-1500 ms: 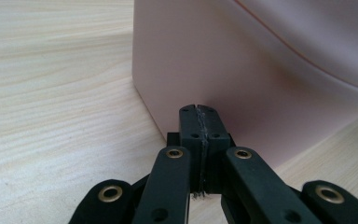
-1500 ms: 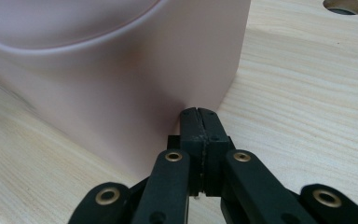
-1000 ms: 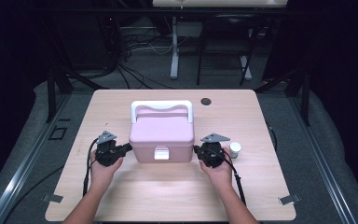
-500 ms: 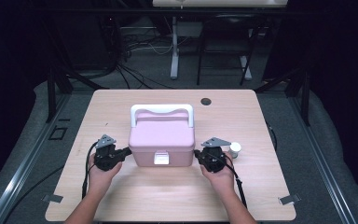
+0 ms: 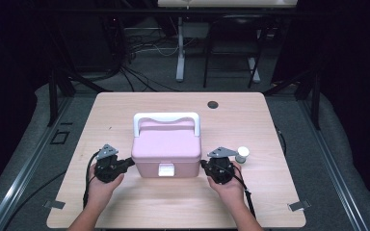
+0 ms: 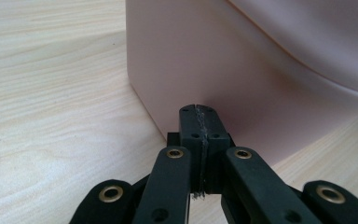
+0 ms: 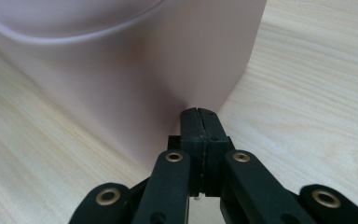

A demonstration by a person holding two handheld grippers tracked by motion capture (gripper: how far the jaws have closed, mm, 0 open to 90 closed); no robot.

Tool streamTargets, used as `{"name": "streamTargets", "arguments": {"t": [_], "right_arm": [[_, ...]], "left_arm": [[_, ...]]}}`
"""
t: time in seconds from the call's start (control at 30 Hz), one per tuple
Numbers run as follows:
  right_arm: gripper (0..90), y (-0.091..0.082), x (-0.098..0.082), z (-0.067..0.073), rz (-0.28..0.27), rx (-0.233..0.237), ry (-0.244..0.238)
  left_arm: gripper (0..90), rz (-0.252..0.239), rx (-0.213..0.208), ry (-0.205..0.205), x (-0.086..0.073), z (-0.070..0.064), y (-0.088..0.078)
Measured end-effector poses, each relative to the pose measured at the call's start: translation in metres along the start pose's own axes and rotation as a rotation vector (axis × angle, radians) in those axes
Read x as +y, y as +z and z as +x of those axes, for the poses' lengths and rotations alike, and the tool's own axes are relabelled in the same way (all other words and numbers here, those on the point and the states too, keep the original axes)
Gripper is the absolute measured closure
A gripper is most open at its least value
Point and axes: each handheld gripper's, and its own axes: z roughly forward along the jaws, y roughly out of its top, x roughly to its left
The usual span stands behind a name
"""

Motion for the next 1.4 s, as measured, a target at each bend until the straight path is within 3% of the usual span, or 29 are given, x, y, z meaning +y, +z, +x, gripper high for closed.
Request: {"name": "streamTargets", "arguments": {"t": [0.23, 1.4], "right_arm": [[90.0, -0.004, -0.006, 0.004, 0.018, 0.010, -0.010], [90.0, -0.031, -0.024, 0.019, 0.061, 0.043, -0.035]], "left_arm": [[90.0, 0.002, -0.007, -0.010, -0.004, -0.003, -0.005], [90.0, 0.029, -0.031, 0.026, -0.021, -0.023, -0.026]]}}
